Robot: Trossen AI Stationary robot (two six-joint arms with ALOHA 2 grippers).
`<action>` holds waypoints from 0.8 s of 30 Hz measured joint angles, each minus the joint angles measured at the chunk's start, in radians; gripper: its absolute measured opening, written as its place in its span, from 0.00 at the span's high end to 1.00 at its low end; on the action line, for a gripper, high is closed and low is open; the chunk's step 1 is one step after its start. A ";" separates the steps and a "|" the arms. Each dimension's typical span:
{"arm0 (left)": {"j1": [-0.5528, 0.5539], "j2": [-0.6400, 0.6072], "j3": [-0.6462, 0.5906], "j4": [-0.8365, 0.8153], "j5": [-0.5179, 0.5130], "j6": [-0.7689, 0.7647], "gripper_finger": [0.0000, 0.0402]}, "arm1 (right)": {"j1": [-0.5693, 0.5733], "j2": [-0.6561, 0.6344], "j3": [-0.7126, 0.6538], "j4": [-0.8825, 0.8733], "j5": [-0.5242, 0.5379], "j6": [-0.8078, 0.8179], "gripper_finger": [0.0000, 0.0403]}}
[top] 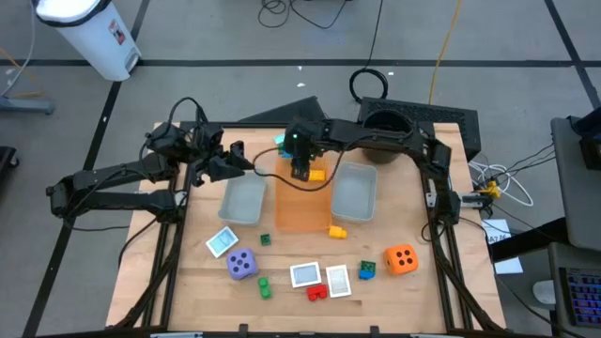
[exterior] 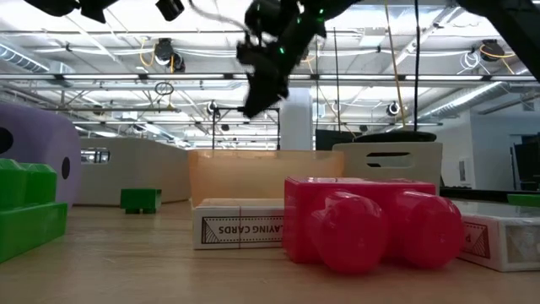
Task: Pick & Place Toys
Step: Put the light blue deck of cards into the right gray bin
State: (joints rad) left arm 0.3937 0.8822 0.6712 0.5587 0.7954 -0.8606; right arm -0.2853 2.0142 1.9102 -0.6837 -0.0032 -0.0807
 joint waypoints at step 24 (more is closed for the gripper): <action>-0.473 -0.232 0.000 -1.137 -0.587 0.053 0.54 | 0.248 -0.028 0.001 0.258 -0.077 0.235 0.55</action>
State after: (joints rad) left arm -0.0791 0.6499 0.6716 -0.5781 0.2082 -0.8078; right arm -0.0374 1.9858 1.9110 -0.4260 -0.0803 0.1539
